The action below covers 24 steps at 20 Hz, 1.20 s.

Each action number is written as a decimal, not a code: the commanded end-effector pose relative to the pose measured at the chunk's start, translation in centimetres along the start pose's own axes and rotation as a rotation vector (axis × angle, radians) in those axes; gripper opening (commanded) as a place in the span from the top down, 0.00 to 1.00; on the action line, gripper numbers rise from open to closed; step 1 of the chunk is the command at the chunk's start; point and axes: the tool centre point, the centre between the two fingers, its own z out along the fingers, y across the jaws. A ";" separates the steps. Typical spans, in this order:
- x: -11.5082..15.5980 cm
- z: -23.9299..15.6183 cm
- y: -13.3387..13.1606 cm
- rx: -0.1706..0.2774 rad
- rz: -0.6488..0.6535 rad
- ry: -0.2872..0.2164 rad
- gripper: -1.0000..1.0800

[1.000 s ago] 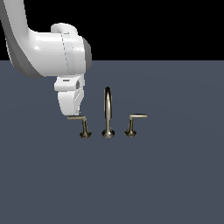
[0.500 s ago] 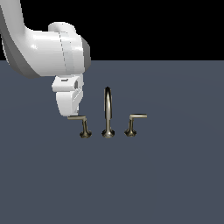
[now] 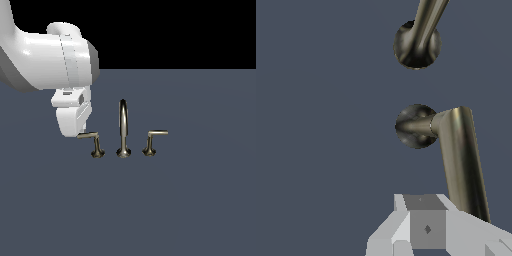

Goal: Turn on the faucet by rotating a designated handle.

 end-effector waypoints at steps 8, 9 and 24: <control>0.3 0.0 3.0 -0.006 -0.005 0.002 1.00; 0.3 0.0 3.4 -0.007 -0.005 0.002 1.00; 2.9 -0.1 6.2 -0.006 -0.008 0.000 1.00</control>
